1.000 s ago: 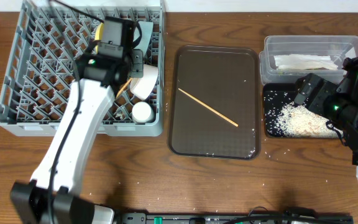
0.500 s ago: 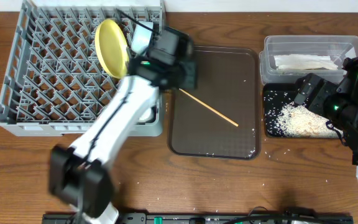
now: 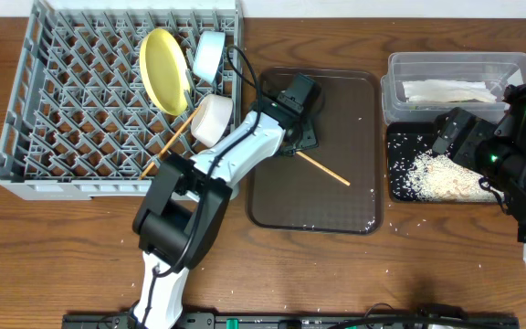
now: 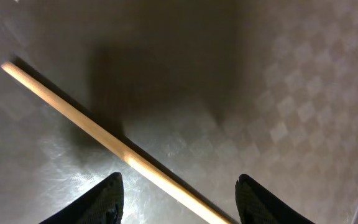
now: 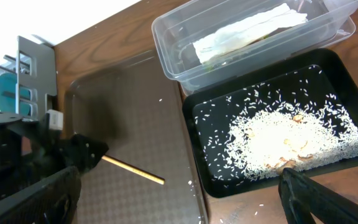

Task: Sort waste into correct bins and load items into the dishwasher

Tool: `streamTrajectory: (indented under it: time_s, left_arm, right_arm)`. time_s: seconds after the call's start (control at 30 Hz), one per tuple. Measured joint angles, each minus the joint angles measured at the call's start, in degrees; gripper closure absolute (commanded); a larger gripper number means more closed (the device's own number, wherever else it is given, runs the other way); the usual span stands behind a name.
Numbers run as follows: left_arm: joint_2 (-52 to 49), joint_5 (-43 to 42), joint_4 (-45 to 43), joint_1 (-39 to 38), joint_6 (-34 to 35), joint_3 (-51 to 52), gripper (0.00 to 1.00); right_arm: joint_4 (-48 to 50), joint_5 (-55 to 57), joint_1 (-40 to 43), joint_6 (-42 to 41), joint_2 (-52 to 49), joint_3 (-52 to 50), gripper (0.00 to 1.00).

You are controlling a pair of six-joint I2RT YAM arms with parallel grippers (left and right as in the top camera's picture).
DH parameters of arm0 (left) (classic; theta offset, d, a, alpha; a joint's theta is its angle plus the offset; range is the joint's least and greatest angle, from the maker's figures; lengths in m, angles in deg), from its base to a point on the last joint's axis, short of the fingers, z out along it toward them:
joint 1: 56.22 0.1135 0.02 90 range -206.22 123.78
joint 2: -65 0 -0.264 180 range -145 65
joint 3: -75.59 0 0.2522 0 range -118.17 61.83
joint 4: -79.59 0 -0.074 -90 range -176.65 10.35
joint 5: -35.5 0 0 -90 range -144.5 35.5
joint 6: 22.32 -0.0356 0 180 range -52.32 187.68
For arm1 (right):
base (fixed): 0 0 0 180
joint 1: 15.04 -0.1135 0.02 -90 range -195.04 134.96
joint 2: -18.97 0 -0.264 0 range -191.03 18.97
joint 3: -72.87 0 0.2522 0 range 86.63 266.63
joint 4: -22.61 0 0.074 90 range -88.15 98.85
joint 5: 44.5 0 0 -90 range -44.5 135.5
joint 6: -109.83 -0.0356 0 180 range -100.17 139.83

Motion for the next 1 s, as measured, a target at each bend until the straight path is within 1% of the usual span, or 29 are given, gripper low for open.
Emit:
streamTrajectory:
  time_s: [0.07,0.17,0.27,0.37,0.43,0.57,1.0]
  left_arm:
    - [-0.9,0.1,-0.2,-0.2,2.6,0.0,0.41]
    - [-2.3,0.4,-0.3,-0.4,6.6,-0.1,0.46]
    - [-2.5,0.4,-0.6,-0.5,9.7,-0.2,0.47]
    - [-2.6,0.5,-0.7,-0.4,12.2,-0.3,0.53]
    - [-2.7,0.5,-0.7,-0.5,13.2,-0.3,0.59]
    - [-2.8,0.5,0.4,-0.5,14.2,-0.5,0.62]
    - [-3.5,4.0,5.2,-3.9,13.8,-1.8,0.61]
  right_arm:
    - [0.0,0.0,0.0,0.0,0.0,0.0,0.01]
    - [0.0,0.0,0.0,0.0,0.0,0.0,0.01]
    - [0.0,0.0,0.0,0.0,0.0,0.0,0.01]
    - [0.0,0.0,0.0,0.0,0.0,0.0,0.01]
    - [0.0,0.0,0.0,0.0,0.0,0.0,0.01]
    - [0.0,0.0,0.0,0.0,0.0,0.0,0.01]
    - [0.0,0.0,0.0,0.0,0.0,0.0,0.01]
